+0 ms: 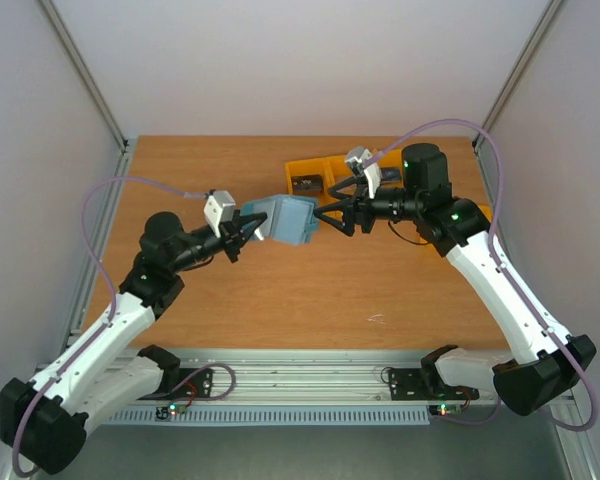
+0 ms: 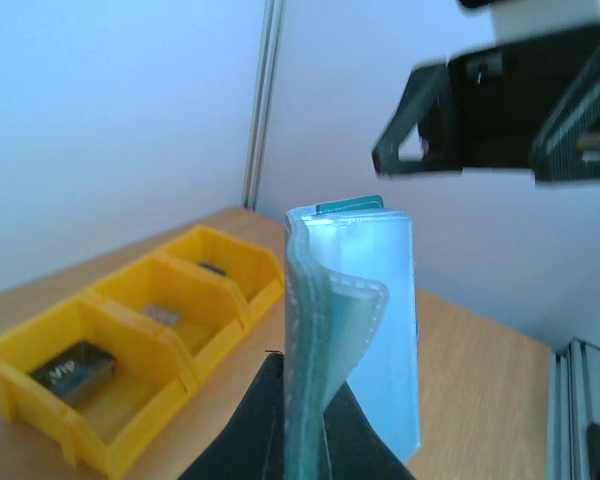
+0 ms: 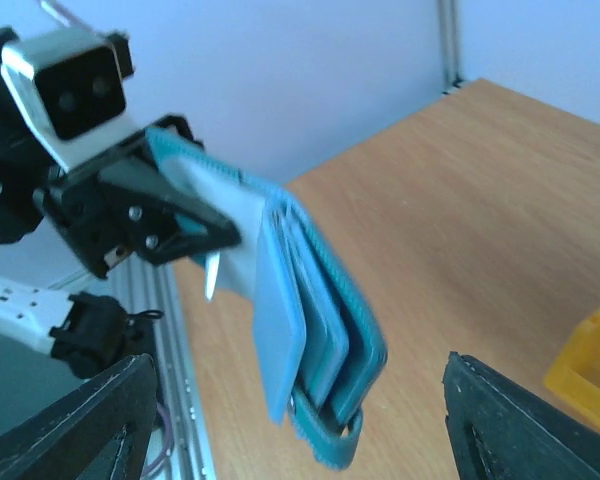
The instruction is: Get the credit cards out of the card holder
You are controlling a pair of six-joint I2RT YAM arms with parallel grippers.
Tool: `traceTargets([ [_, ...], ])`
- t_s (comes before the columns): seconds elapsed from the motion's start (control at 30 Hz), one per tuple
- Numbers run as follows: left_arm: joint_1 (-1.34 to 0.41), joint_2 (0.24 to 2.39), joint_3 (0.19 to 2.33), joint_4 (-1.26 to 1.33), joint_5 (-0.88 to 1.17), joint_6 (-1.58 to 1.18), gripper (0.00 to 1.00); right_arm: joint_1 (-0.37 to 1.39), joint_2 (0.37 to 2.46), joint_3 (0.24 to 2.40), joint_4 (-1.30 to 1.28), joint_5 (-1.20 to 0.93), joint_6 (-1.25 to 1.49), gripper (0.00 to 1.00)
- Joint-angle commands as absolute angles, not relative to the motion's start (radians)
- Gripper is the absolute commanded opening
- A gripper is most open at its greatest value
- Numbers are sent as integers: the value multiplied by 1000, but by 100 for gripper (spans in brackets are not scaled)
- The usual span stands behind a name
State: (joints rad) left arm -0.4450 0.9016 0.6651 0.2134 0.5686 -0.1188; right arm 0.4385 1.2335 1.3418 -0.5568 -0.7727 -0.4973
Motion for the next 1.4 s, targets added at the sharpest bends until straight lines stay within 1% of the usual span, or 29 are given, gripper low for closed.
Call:
traceTargets([
  [0.0,-443,859,747,266,543,-183,0,446,1216,1350,-569,-872,-552,78],
  [0.1,-443,840,766,263,554,-197,0,446,1203,1341,-600,-811,-581,78],
  [0.27,-447,833,772,268,575,-193,0,463,1208,1342,-582,-826,-549,75],
  [0.47,-453,833,786,268,579,-201,0,494,1216,1345,-528,-803,-511,74],
  [0.57,-454,830,788,267,583,-202,0,502,1225,1351,-527,-748,-497,67],
  [0.67,-454,825,787,264,590,-203,0,501,1223,1349,-536,-696,-519,54],
  [0.73,-454,823,787,262,597,-204,0,502,1227,1362,-558,-672,-543,53],
  [0.87,-456,823,786,270,603,-203,0,502,1248,1401,-585,-683,-537,52],
  [1.03,-457,822,788,267,602,-206,0,523,1268,1409,-610,-690,-553,56],
  [1.3,-460,822,788,273,620,-204,0,544,1304,1439,-590,-675,-519,56],
  [1.37,-463,822,786,275,632,-201,0,569,1323,1455,-588,-672,-517,57],
])
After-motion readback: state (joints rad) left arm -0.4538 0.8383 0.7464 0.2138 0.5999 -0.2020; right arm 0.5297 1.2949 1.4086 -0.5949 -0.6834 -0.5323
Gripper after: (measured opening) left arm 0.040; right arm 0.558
